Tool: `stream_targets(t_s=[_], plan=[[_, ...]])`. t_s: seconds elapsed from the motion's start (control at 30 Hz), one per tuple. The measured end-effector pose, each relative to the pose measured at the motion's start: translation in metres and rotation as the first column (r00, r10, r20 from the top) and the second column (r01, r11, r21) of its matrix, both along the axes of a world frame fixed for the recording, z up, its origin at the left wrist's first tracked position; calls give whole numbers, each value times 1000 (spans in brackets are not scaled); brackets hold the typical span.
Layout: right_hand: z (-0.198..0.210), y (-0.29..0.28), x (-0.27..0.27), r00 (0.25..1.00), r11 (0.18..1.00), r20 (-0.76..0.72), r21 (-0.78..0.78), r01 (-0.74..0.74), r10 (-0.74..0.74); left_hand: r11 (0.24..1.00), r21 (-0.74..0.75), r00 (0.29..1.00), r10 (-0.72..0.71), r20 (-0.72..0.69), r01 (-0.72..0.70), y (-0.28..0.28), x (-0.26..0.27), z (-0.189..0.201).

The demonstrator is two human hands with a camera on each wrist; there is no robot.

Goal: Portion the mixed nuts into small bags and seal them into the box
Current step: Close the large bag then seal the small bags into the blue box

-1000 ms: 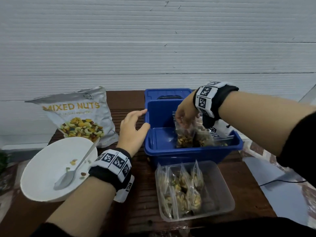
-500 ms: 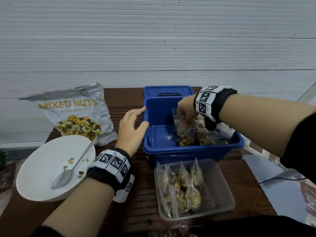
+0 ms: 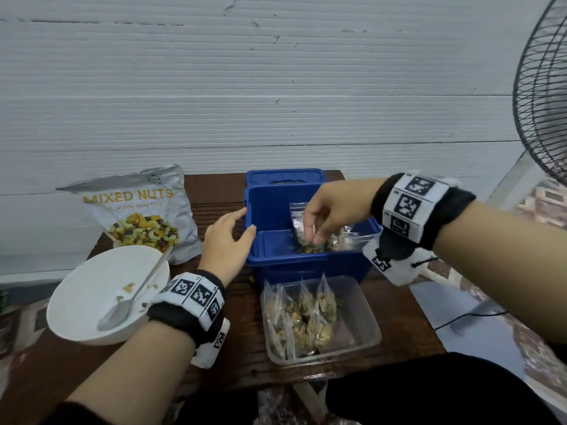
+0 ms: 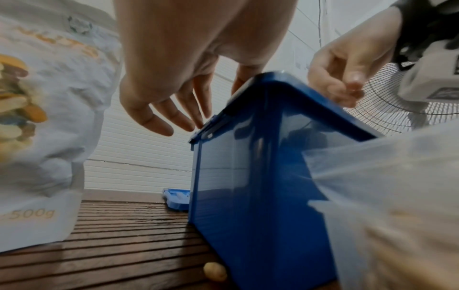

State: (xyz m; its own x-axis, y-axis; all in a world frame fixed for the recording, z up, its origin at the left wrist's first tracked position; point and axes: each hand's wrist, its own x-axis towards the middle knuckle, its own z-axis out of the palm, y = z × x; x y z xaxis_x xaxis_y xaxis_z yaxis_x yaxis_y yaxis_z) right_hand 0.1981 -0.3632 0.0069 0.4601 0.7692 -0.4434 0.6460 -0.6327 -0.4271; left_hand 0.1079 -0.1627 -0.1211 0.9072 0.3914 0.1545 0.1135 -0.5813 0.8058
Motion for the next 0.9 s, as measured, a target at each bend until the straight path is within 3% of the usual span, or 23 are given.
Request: stream_targets(t_s=[0.13, 0.27, 0.5, 0.63, 0.83, 0.9], plan=[[-19, -18, -42, 999, 998, 20, -52, -30, 31, 1000, 0, 1000, -20, -8, 20, -9, -14, 5], [-41, -31, -69, 970, 991, 239, -135, -21, 53, 999, 19, 999, -42, -14, 42, -20, -27, 9], [-71, -46, -89, 943, 974, 273, -72, 217, -190, 996, 73, 998, -54, -28, 56, -42, -46, 17], [-87, -49, -91, 895, 959, 368, -28, 281, -251, 994, 93, 998, -60, -30, 63, -52, -54, 19], [-78, -64, -92, 902, 939, 261, 99, 328, -343, 946, 314, 997, -80, 10, 73, -70, -67, 24], [-74, -71, -91, 887, 912, 226, 184, 367, -402, 929, 345, 985, -163, 56, 134, -80, -73, 29]])
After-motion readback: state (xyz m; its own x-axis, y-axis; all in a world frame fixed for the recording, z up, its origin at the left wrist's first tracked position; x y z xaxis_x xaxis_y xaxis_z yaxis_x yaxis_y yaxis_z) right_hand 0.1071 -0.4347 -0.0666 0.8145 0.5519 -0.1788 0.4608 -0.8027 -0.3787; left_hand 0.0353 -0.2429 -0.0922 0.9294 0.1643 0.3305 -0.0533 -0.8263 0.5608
